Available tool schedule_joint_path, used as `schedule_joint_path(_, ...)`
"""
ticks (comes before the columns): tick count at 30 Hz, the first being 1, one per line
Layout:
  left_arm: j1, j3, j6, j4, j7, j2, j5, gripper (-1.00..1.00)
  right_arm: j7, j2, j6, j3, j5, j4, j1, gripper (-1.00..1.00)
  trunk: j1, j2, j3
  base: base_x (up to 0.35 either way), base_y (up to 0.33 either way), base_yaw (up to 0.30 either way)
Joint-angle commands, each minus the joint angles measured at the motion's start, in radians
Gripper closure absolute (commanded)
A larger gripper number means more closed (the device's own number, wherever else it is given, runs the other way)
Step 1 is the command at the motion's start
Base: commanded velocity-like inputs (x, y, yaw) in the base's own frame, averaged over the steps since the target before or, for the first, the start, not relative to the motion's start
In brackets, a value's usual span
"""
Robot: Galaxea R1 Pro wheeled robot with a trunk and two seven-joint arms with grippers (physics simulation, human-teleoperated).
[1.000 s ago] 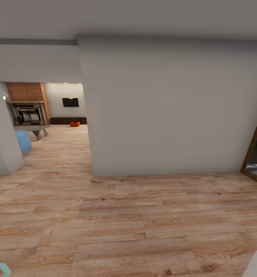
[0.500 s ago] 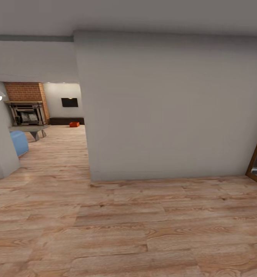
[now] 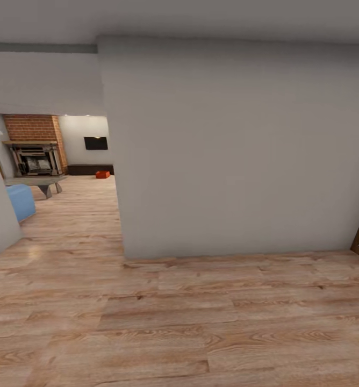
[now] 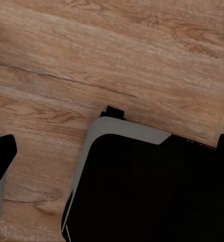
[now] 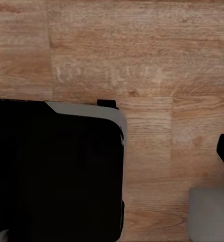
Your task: Move the two storage containers from the living room to the garage. In the garage, place one container on the floor and stack the other container on top of it (either order is fine).
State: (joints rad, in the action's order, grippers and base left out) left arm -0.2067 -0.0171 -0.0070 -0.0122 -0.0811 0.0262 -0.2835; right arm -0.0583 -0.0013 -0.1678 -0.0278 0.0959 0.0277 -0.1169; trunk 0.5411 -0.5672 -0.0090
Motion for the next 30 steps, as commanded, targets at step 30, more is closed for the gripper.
schedule_joint_path(30, 0.000, -0.001, -0.002, 0.000, -0.002, 0.000, -0.002, -1.00, -0.006, 0.001, -0.006, -0.002, 0.011, 0.003, -0.001, -1.00, 0.001, -0.001, -0.001, 0.323, 0.000, 0.213)
